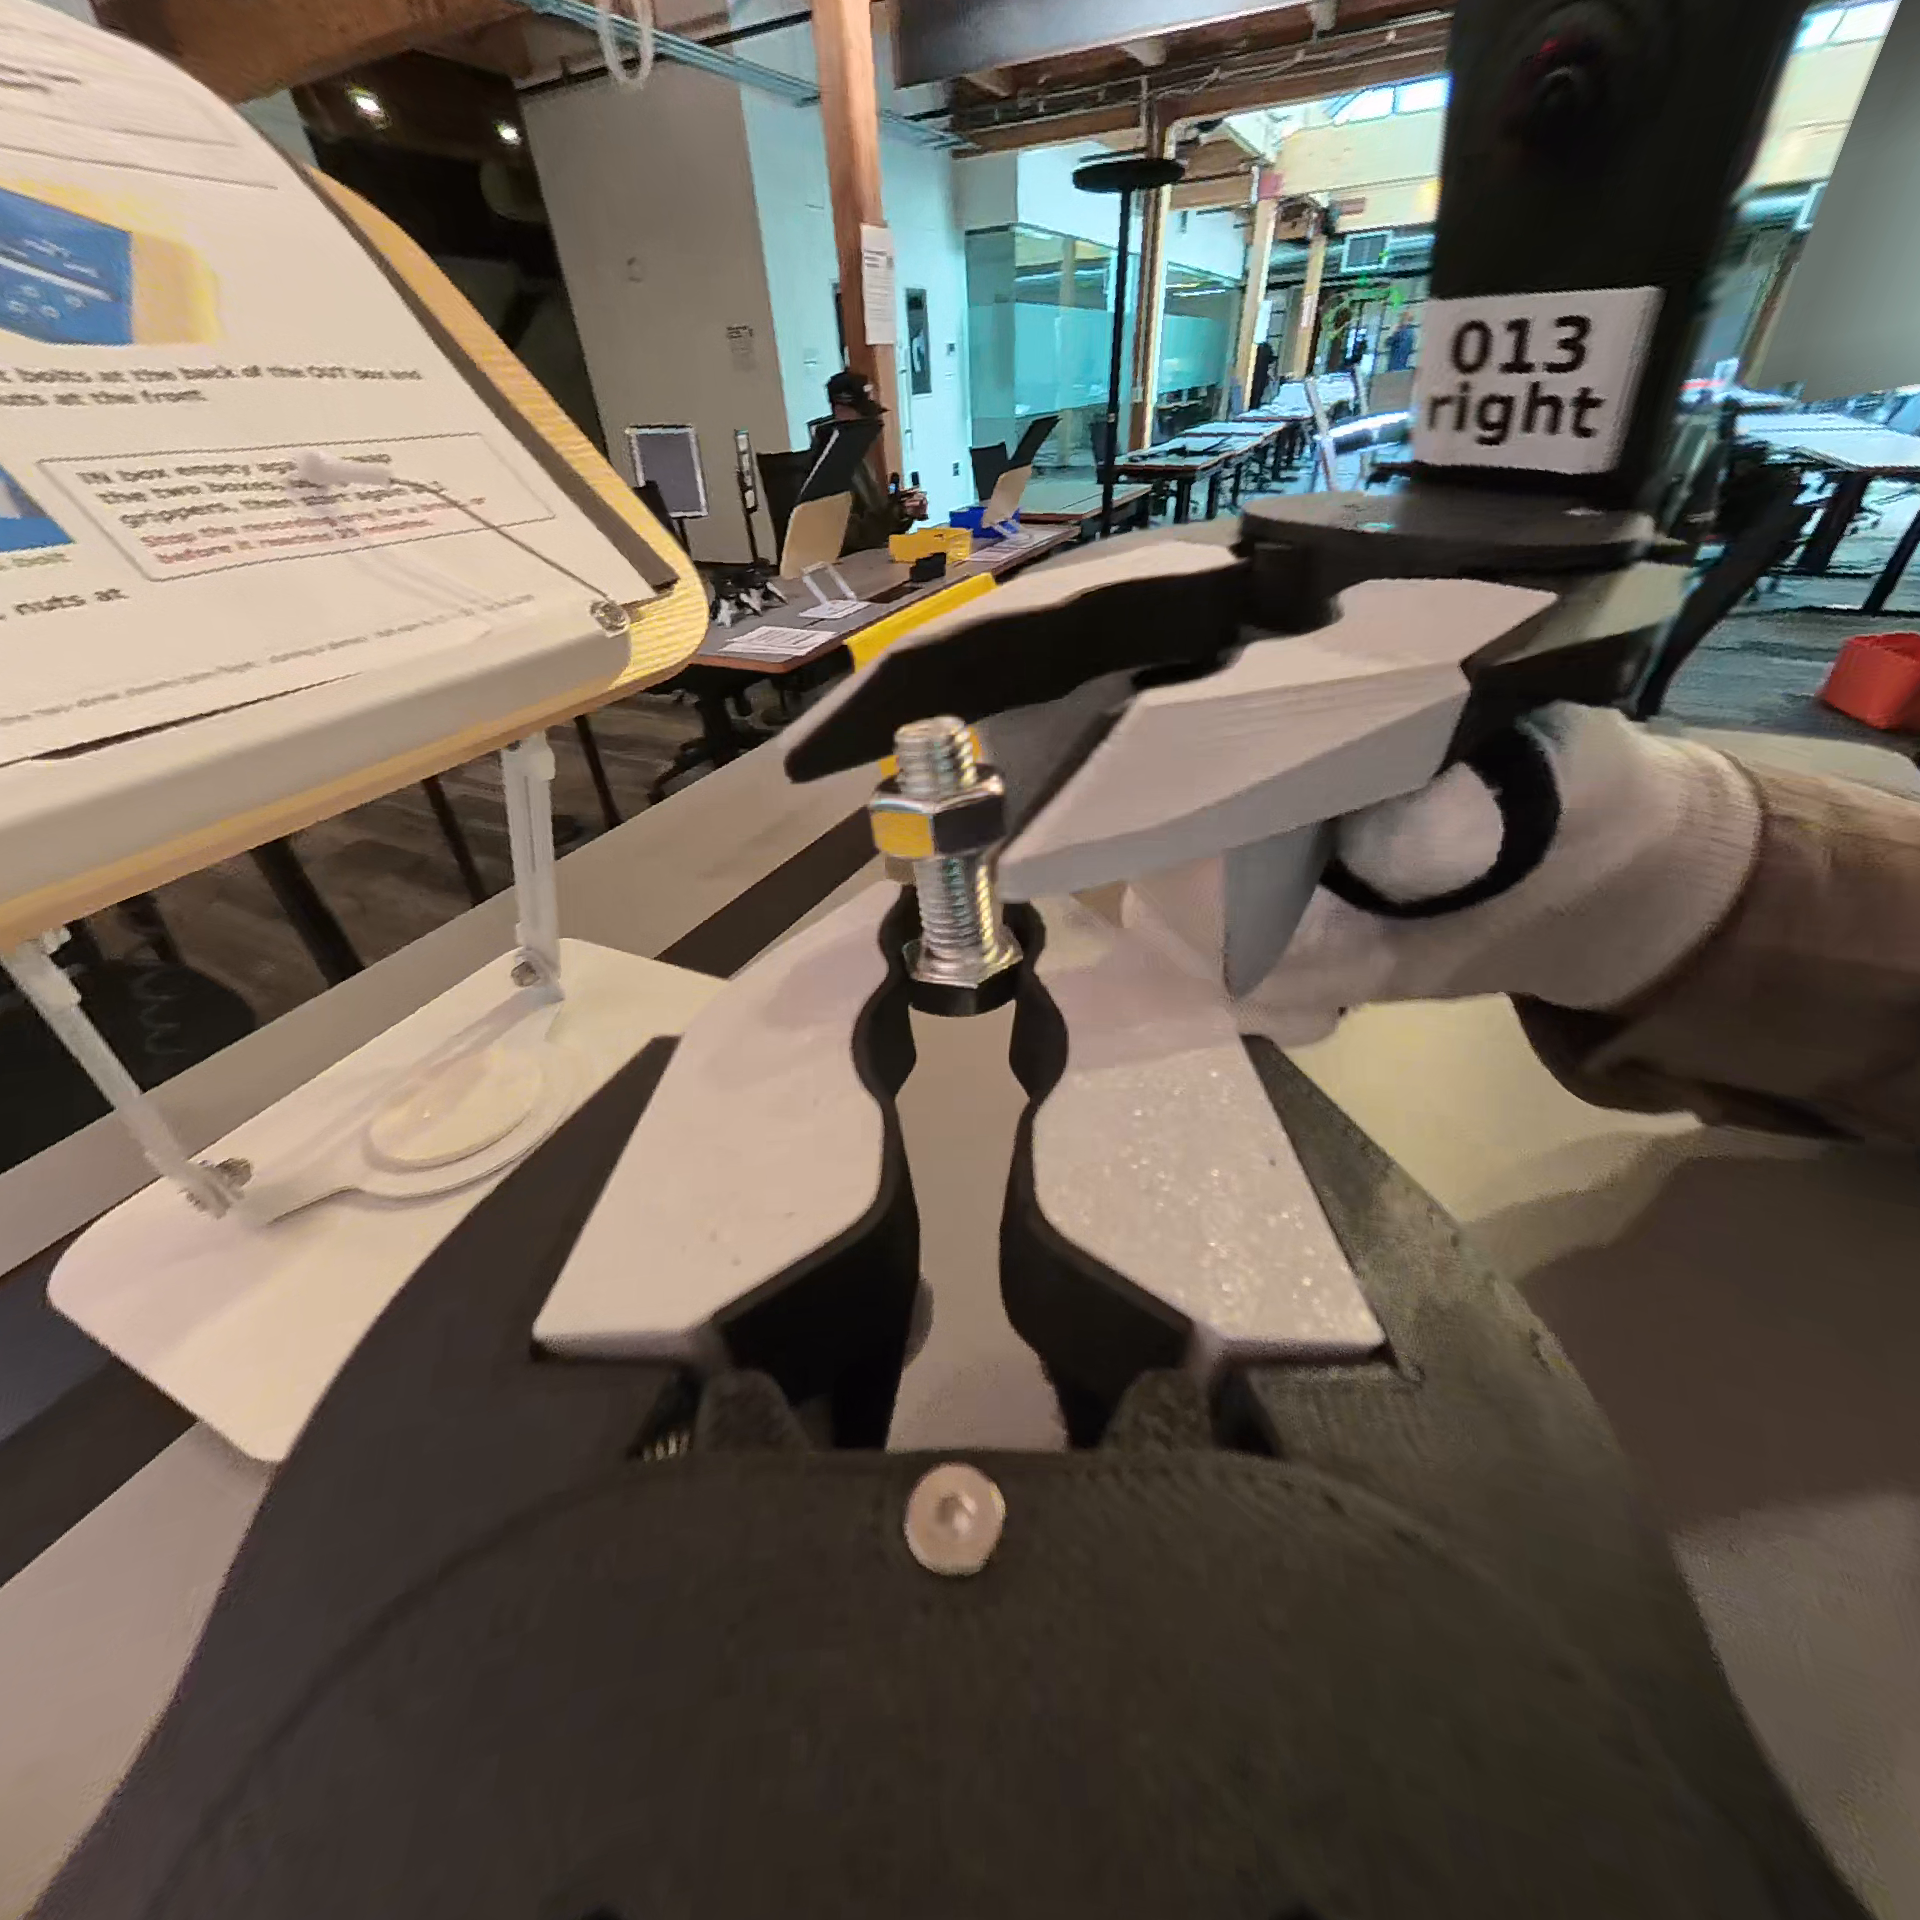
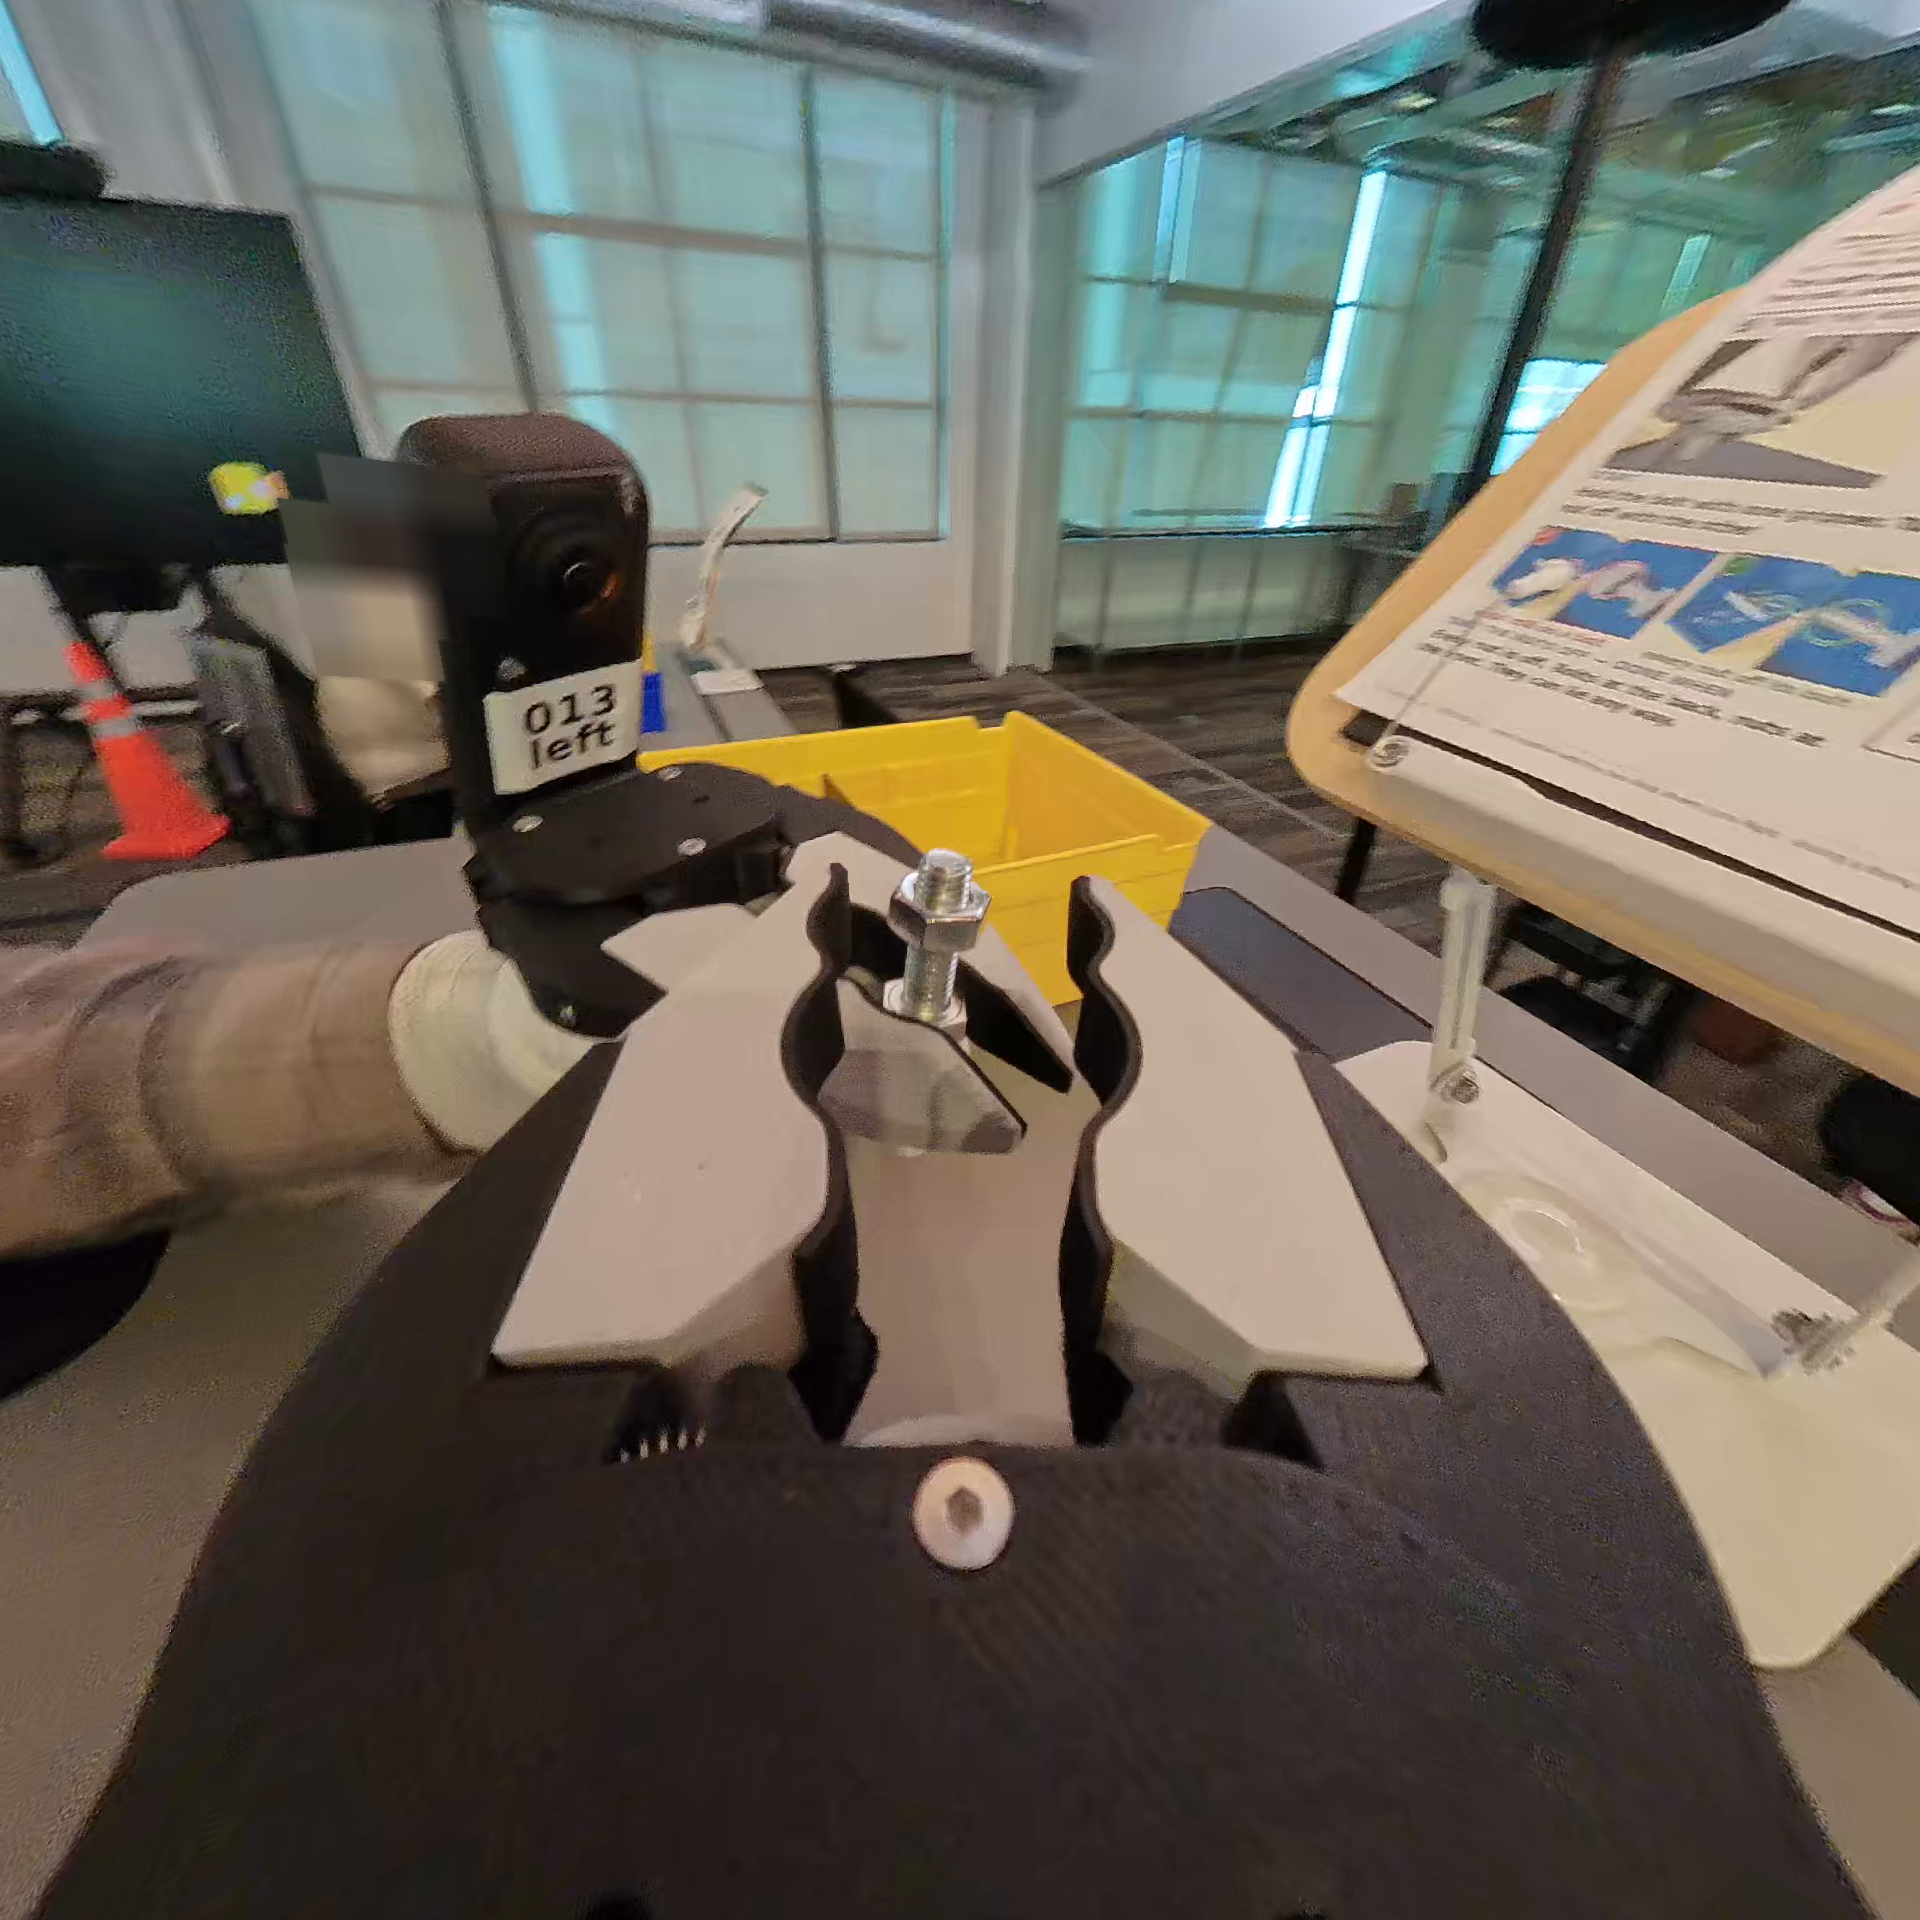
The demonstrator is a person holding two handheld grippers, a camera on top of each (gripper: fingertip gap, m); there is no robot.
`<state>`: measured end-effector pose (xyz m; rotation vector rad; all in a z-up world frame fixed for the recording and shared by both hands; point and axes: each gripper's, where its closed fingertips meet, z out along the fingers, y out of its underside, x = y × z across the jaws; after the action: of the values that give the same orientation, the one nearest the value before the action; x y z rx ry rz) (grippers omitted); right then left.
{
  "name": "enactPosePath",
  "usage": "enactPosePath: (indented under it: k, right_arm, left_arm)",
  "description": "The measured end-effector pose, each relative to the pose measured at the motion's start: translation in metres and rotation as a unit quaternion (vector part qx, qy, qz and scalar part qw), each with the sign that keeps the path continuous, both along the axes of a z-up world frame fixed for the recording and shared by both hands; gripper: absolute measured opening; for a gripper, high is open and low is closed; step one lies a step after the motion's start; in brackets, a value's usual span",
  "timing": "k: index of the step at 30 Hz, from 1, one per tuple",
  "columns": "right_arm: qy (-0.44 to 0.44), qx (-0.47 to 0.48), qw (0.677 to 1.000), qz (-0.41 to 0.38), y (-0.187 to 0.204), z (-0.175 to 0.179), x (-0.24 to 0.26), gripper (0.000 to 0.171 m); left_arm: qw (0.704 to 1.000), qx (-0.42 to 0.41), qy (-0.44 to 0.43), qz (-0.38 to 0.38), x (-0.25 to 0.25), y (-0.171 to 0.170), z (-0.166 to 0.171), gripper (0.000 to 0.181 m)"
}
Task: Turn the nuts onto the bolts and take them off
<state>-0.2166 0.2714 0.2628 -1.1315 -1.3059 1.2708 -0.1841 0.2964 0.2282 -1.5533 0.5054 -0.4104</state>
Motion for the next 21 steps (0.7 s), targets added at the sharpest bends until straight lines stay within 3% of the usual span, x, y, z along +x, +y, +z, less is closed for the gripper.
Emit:
enactPosePath:
  k: [5, 12, 19, 21]
  right_arm:
    - [0.0, 0.018, 0.997, 0.081, -0.014, 0.004, 0.015, 0.036]
    - [-0.021, 0.049, 0.995, 0.085, -0.019, -0.007, 0.012, 0.017]
    - [-0.006, 0.031, 0.996, 0.084, -0.015, -0.004, 0.014, 0.017]
    - [0.0, 0.024, 0.996, 0.087, -0.013, -0.001, 0.016, 0.017]
  left_arm:
    - [0.999, 0.0, -0.005, -0.044, 0.016, -0.008, 0.002, 0.015]
    - [0.998, 0.006, 0.007, -0.063, 0.027, -0.013, 0.002, 0.015]
    - [0.999, 0.018, 0.008, -0.036, 0.026, -0.01, 0.006, 0.015]
    - [0.999, 0.017, 0.019, -0.022, 0.025, -0.008, 0.006, 0.023]
